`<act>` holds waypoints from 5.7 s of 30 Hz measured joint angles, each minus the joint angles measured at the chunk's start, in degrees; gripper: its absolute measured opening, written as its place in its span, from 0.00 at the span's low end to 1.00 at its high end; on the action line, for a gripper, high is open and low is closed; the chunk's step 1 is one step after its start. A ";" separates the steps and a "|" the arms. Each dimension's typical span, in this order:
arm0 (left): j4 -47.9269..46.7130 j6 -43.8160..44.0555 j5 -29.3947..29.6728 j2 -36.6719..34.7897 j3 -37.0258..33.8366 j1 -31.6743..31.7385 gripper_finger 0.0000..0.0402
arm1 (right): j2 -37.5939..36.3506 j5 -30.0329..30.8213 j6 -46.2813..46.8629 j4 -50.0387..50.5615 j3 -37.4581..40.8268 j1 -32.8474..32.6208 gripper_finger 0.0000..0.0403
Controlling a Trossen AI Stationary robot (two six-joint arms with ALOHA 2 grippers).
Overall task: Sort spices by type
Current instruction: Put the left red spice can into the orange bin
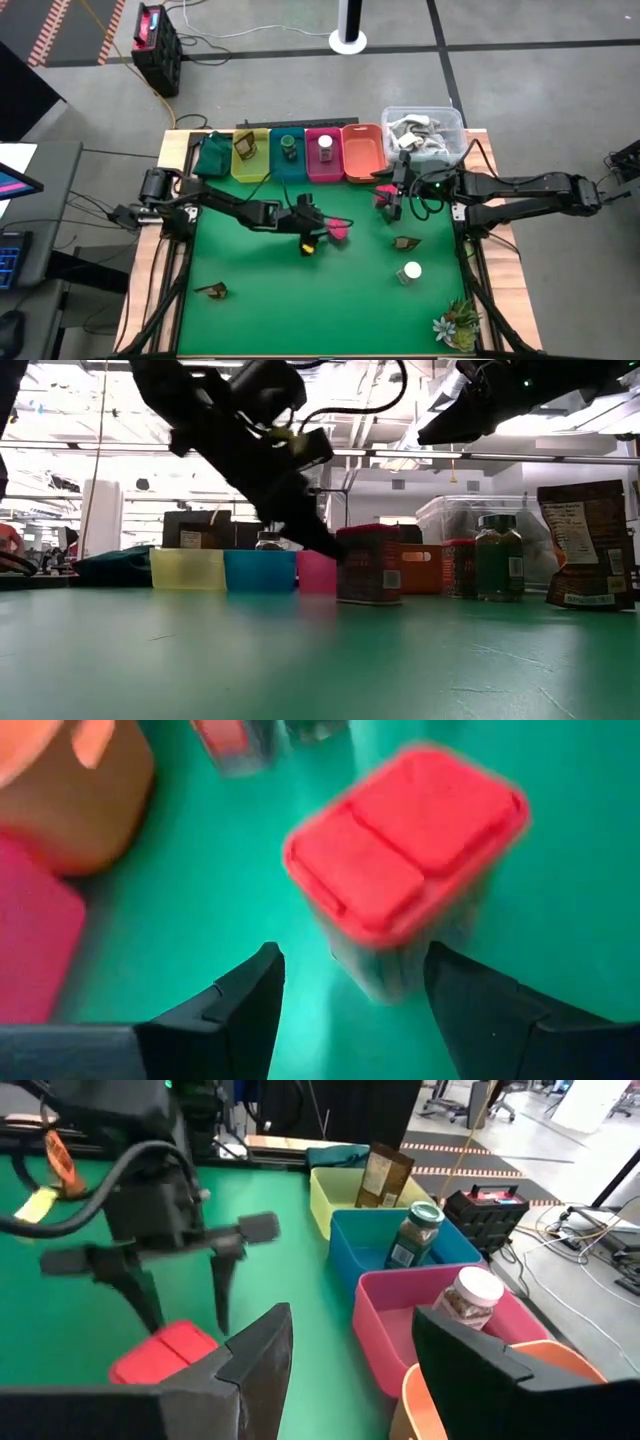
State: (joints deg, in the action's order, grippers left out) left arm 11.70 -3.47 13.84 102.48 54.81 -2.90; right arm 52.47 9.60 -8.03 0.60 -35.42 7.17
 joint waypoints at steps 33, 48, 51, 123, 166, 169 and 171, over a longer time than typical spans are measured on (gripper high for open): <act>6.08 -15.32 9.22 -33.41 -13.39 4.56 0.52 | 31.60 15.96 16.35 17.80 -21.96 -18.80 0.75; 15.32 -16.16 4.03 -48.27 -15.43 4.85 0.52 | 47.38 14.81 40.83 35.51 -36.03 -15.54 0.93; 15.75 -14.94 3.94 -48.70 -17.41 4.85 0.52 | 49.42 12.13 42.08 35.75 -37.16 -14.89 0.93; 8.25 -9.93 -5.27 -49.01 -17.58 12.37 0.52 | 56.70 9.73 22.78 48.67 -57.81 24.06 0.59; 7.00 -12.40 -5.28 -49.03 -17.53 12.35 0.52 | 60.38 3.22 -34.60 47.01 -55.15 27.04 0.60; 6.85 -12.60 -5.27 -49.03 -17.53 12.35 0.52 | 61.32 4.92 -34.93 46.96 -55.28 27.02 0.60; 6.83 -12.93 -5.27 -49.03 -17.53 12.36 0.52 | 61.98 5.68 -34.83 47.34 -55.32 27.13 0.61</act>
State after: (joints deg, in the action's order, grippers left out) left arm 18.52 -16.40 8.58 53.45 37.28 9.46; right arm 114.45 15.28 -42.86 47.94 -90.74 34.29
